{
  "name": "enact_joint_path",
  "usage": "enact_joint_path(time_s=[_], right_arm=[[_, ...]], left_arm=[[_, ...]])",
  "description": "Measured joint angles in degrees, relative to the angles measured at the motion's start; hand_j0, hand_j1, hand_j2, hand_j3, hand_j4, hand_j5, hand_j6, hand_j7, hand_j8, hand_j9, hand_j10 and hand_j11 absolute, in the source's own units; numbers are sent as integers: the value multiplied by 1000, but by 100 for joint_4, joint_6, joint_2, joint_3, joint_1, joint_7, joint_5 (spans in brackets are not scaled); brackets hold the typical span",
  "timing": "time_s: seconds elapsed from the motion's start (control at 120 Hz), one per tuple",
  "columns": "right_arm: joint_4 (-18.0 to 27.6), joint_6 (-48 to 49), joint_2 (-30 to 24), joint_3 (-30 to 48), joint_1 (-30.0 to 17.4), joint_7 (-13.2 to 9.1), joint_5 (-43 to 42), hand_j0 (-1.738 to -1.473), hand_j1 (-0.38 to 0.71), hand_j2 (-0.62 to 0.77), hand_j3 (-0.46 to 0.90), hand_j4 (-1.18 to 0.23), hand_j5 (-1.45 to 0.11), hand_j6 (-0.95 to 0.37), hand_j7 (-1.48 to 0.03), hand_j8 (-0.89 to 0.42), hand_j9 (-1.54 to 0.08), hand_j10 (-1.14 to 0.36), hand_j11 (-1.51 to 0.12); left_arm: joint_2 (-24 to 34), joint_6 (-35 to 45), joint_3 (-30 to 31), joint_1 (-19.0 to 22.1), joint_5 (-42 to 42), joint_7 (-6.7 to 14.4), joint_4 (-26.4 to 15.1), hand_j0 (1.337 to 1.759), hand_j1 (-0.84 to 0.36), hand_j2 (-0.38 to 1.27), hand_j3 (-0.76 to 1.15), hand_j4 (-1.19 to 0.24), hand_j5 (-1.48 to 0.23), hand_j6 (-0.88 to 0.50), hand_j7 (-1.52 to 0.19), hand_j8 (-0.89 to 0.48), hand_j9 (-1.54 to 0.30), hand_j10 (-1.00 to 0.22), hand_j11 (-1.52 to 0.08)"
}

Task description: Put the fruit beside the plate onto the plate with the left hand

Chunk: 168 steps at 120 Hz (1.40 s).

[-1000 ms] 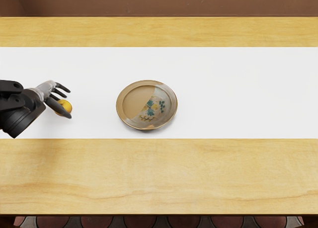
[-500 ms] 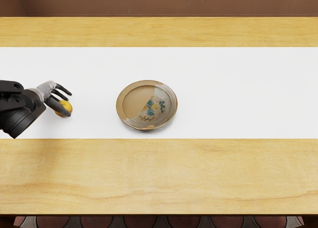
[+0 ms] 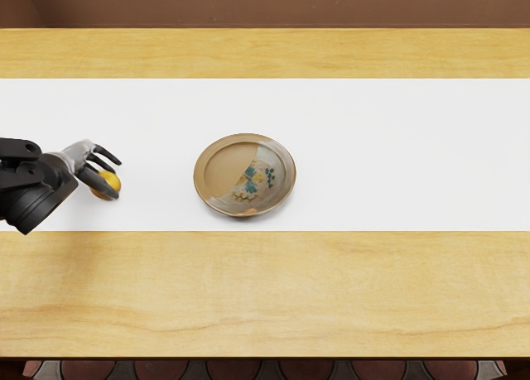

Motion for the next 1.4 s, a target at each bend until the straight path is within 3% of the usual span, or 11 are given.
enact_joint_path(time_s=[0.608, 0.875, 1.4], right_arm=[[1, 0, 0, 0, 0, 0, 0, -1658, -326, -4, 0, -19, -25, -19, -25, -19, -25, -19, -25], [0, 0, 0, 0, 1, 0, 0, -1658, -326, -4, 0, -19, -24, -18, -24, -18, -24, -18, -24], [1, 0, 0, 0, -1, -1, 0, -1658, -326, -4, 0, -19, -24, -19, -24, -19, -24, -19, -24]], left_arm=[[-21, -56, -33, -221, -11, -14, -25, 1657, -297, 226, 0, -588, -785, -553, -783, -418, -776, -579, -775], [-126, -62, -72, -358, -6, -42, -28, 1656, -250, 256, 0, -596, -784, -623, -780, -497, -787, -639, -780], [-510, -60, -105, -571, 0, -66, -30, 1657, -252, 335, 0, -595, -780, -656, -775, -514, -781, -664, -778]])
